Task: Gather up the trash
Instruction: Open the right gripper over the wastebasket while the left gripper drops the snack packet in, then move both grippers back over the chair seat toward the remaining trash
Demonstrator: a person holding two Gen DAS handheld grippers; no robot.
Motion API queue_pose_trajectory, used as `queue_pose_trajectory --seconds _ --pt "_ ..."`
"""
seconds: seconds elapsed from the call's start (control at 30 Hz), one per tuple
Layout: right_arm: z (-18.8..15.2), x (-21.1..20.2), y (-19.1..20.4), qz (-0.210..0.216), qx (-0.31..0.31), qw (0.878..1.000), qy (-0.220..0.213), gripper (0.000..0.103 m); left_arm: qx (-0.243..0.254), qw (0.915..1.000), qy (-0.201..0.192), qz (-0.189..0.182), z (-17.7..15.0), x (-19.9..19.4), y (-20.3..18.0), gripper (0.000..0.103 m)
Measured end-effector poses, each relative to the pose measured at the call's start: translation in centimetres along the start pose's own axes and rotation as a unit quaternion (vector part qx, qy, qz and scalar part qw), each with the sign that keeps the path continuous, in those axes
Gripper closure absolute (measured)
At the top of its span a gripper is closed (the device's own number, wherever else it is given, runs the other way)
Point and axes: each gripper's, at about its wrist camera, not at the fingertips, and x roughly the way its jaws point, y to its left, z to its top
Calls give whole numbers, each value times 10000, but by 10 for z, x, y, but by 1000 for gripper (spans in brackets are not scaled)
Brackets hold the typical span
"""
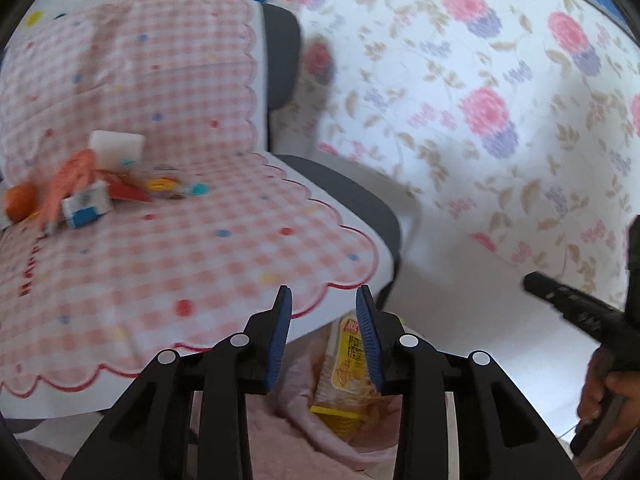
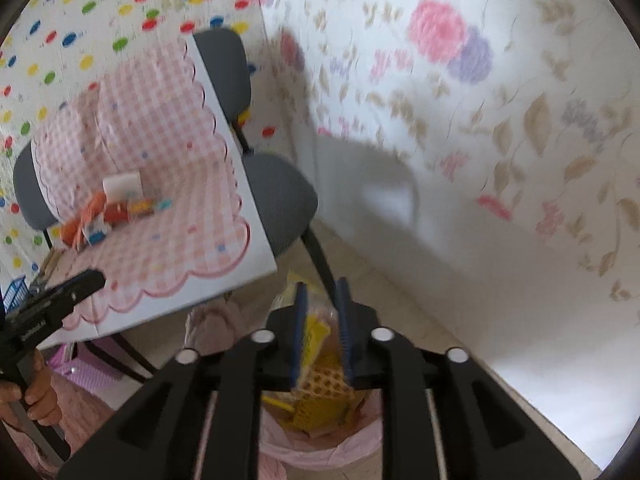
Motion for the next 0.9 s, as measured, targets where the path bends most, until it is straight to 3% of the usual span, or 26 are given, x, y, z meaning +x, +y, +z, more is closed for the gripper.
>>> queue_pose_trajectory --seconds 0.07,0.37,0.53,0.6,0.73,0.8,0.9 --pt "5 -9 2 24 8 9999 -143 74 -136 9999 -13 47 1 -8 10 68" --pt "12 -26 39 566 -267 9972 -404 74 -307 9981 -257 471 -2 -39 42 62" --pt "14 -34 64 402 -634 9954 -592 74 -272 9953 -292 887 -4 -55 57 53" --pt "14 -34 69 469 -683 9950 -558 74 -385 9941 -271 982 -5 -61 65 45" --pt "15 -33 85 489 -860 9937 -528 68 -483 9921 -89 1151 -9 -68 81 39" --pt "16 -31 94 482 -993 9925 -526 64 -483 9893 -104 1375 -11 -74 90 31" --pt "19 -25 108 655 -1055 9911 -484 54 -547 9854 -135 1606 -13 -83 105 28"
